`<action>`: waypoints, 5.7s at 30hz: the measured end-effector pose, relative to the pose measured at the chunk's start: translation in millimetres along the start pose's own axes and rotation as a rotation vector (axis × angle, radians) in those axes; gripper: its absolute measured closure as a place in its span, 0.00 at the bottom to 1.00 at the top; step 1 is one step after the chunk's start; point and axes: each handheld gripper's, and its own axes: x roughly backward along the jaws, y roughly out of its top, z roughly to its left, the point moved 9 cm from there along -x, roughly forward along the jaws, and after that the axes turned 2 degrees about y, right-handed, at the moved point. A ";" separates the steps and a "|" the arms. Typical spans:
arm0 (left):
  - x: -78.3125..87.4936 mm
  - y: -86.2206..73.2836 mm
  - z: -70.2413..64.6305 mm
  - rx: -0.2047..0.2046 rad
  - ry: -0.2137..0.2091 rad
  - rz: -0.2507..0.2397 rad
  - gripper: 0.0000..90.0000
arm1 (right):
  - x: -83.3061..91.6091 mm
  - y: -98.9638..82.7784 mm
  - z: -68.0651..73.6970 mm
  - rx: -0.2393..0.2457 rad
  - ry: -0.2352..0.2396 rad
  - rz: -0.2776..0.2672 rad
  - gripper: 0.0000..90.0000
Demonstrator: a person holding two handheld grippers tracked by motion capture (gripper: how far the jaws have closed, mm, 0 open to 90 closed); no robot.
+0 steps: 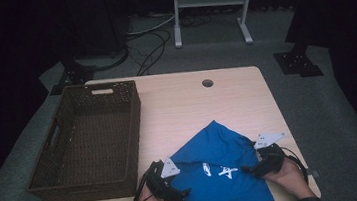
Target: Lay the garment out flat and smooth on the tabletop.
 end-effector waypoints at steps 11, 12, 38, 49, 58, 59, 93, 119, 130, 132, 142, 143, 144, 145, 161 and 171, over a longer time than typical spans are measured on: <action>7.1 20.0 -4.7 -0.002 -0.026 -0.024 0.01 | 0.1 -0.1 0.1 -0.002 0.000 0.001 0.00; 7.1 22.8 -5.6 -0.001 -0.031 -0.024 0.01 | 0.1 -0.1 0.1 -0.002 0.000 0.001 0.00; -6.3 74.3 -10.7 -0.032 -0.112 -0.075 0.09 | 0.0 0.0 0.1 -0.002 0.000 0.000 0.00; -15.9 86.8 -10.5 -0.028 -0.123 -0.080 0.15 | 0.0 0.0 0.1 -0.002 0.000 0.000 0.00; -22.0 99.2 -12.6 -0.036 -0.130 -0.100 0.21 | 0.0 0.0 0.1 -0.003 0.000 -0.001 0.00; -23.2 99.7 -13.0 -0.036 -0.132 -0.098 0.21 | 0.0 0.0 0.2 -0.003 0.000 0.000 0.00; -57.1 122.0 -27.9 -0.037 -0.170 -0.099 0.44 | 0.0 0.1 -0.1 0.000 0.001 -0.002 0.00; -86.5 125.3 -47.7 -0.021 -0.218 -0.057 0.63 | 0.1 0.0 0.1 -0.003 0.002 -0.001 0.00; -95.5 124.8 -55.9 -0.024 -0.224 -0.052 0.65 | 0.1 0.1 0.0 -0.002 0.002 -0.001 0.00; -97.5 124.1 -57.0 -0.028 -0.220 -0.050 0.65 | 0.1 0.1 -0.1 -0.002 0.002 -0.001 0.00; -110.3 116.5 -58.9 -0.041 -0.194 -0.024 0.65 | 0.2 -0.1 0.0 -0.003 0.001 0.000 0.00; -111.4 115.7 -58.8 -0.040 -0.194 -0.022 0.65 | 0.2 -0.1 0.0 -0.003 0.001 0.000 0.00; -112.4 115.0 -58.8 -0.040 -0.192 -0.022 0.65 | 0.2 -0.1 0.0 -0.002 0.001 0.000 0.00; -113.0 114.3 -58.8 -0.041 -0.189 -0.020 0.65 | 0.2 -0.1 0.0 -0.003 0.001 0.000 0.00; -110.8 113.9 -56.5 -0.016 -0.177 -0.024 0.93 | 0.2 -0.1 0.0 -0.003 0.001 0.000 0.00; -105.1 117.2 -54.6 0.007 -0.189 -0.039 0.94 | 0.1 -0.1 0.0 -0.002 0.001 0.000 0.00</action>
